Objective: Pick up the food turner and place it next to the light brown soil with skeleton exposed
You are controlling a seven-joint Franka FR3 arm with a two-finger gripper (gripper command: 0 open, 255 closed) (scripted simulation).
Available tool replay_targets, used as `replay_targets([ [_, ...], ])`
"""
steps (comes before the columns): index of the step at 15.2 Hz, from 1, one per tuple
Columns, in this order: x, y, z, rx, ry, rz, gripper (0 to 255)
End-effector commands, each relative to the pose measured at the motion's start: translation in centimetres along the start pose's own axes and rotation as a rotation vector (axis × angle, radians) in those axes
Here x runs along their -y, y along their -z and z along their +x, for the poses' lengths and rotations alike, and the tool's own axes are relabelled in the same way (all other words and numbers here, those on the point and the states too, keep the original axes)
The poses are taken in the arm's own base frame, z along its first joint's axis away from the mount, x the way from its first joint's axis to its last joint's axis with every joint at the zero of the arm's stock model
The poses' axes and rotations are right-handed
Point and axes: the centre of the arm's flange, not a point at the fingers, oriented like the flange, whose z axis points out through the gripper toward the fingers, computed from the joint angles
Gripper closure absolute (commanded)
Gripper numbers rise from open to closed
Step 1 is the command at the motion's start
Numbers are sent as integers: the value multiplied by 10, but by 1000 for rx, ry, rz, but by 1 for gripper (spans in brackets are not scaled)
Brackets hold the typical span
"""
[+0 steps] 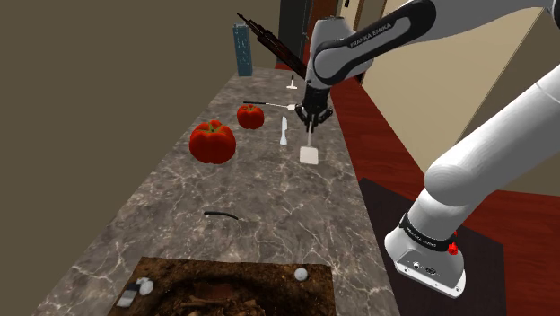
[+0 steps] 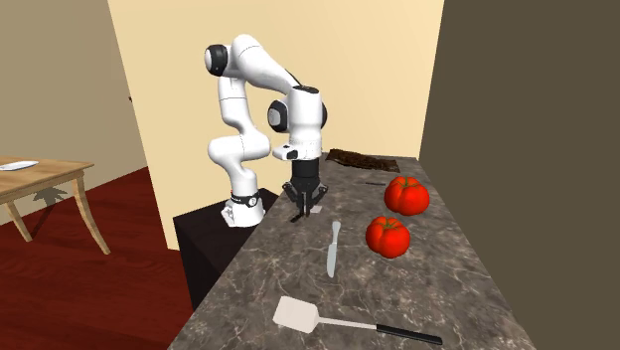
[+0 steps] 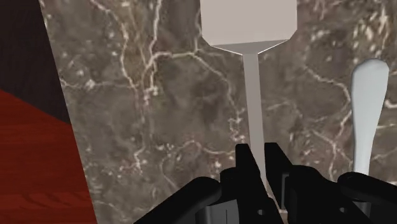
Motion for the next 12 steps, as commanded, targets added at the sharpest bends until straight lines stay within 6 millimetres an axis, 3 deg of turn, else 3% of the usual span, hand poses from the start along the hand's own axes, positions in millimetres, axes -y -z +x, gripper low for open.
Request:
replay_targets([
  [1,0,11,1,0,0,0,255],
  [12,0,69,4,0,0,0,255],
])
